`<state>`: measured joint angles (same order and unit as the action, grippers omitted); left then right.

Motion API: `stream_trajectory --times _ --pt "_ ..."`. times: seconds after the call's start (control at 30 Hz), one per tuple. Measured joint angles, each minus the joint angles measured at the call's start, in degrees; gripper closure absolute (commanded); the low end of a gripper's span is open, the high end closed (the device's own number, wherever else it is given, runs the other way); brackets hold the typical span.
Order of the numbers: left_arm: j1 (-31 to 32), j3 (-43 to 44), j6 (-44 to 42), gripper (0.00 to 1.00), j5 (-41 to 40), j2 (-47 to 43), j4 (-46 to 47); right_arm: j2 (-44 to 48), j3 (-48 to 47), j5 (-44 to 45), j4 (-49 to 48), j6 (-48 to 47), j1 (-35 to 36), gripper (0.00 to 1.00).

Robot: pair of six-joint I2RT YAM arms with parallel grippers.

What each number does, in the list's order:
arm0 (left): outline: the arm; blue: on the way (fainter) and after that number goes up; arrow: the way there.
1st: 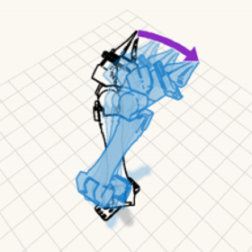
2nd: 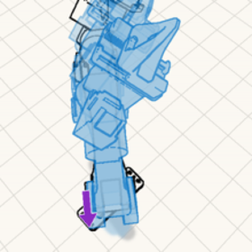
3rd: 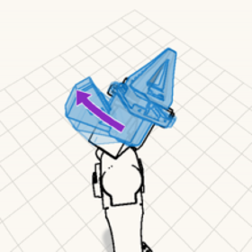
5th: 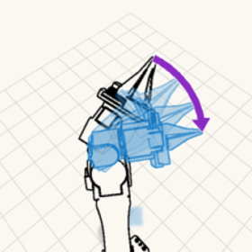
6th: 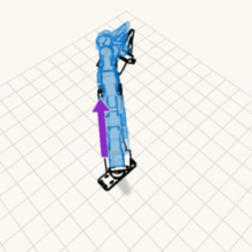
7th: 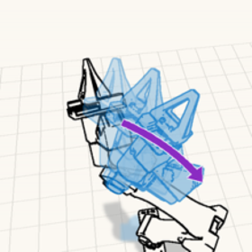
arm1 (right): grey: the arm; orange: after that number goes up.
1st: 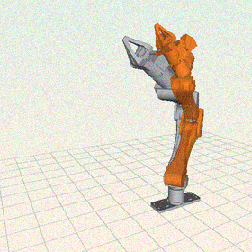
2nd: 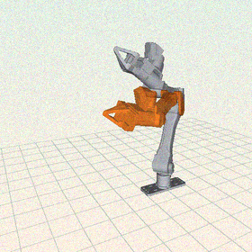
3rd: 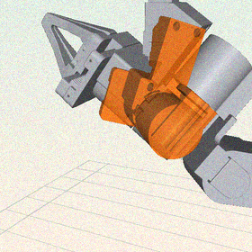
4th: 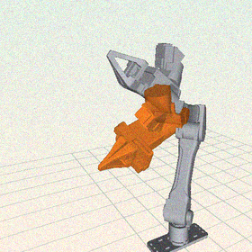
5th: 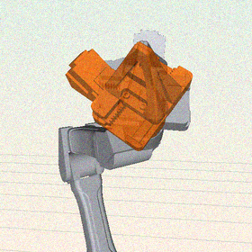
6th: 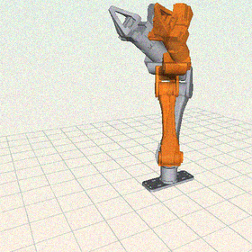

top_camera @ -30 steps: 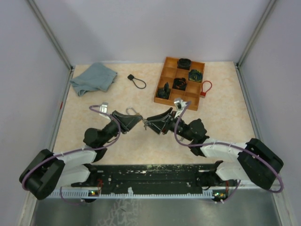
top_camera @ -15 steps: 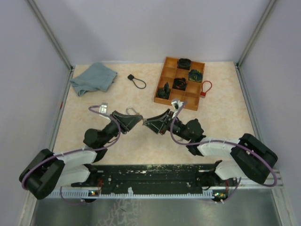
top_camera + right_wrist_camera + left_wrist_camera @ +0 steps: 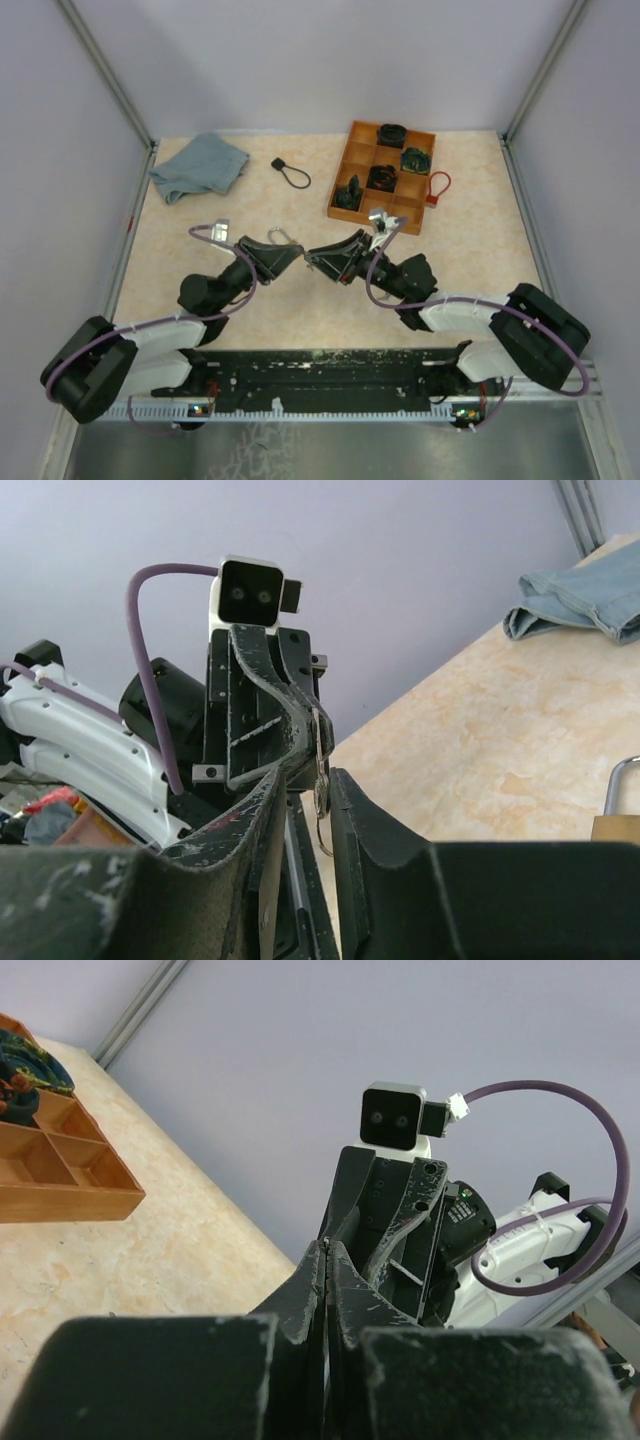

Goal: Unlock with the key

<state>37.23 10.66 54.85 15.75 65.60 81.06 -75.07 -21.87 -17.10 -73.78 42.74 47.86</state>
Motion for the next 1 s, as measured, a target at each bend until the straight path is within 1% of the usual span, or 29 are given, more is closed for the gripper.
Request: stream_trajectory --times 0.13,0.27,0.37,0.47,0.53,0.57,0.6,0.7,0.8,0.9,1.0 --pt "0.15 0.0 0.0 1.0 -0.13 0.0 0.17 -0.26 0.0 -0.11 -0.26 0.33 0.0 0.78" --pt "0.31 0.0 0.0 1.0 -0.24 0.0 0.33 -1.2 -0.02 -0.46 -0.46 0.79 0.0 0.83" --pt "0.33 0.0 0.0 1.0 -0.33 0.0 0.44 -1.73 -0.02 -0.68 -0.46 1.01 0.0 0.89" --pt "0.42 -0.13 0.0 1.0 -0.39 0.02 0.63 -1.9 -0.02 -0.72 -0.68 1.03 0.0 1.0" --pt "0.44 -0.31 0.0 1.0 -0.42 0.02 1.07 -1.92 -0.02 -0.7 -0.72 1.01 -0.02 1.0" --pt "0.5 -0.35 -0.02 0.97 -0.48 0.02 1.25 -1.92 -0.04 -0.7 -0.72 0.98 -0.02 1.0" --pt "0.57 -0.42 -0.02 0.91 -0.63 0.02 1.31 -1.92 -0.02 -0.7 -0.72 0.96 -0.02 1.0" --pt "0.57 -0.98 -0.24 0.64 -1.38 -0.04 1.33 -1.88 -0.04 -0.79 0.0 0.61 0.0 1.0" --pt "0.61 -1.92 -0.83 0.41 -3.19 -1.01 -0.2 -0.66 -0.02 -0.72 2.1 -0.26 -0.02 1.0" --pt "0.61 -2.23 -2.14 0.23 -5.33 -4.07 -4.79 2.08 -0.02 -0.09 5.35 -1.7 -0.04 1.0" --pt "0.61 -1.66 -4.98 0.07 -8.57 -9.66 -15.54 5.31 0.04 1.38 8.96 -3.58 -0.42 1.0"
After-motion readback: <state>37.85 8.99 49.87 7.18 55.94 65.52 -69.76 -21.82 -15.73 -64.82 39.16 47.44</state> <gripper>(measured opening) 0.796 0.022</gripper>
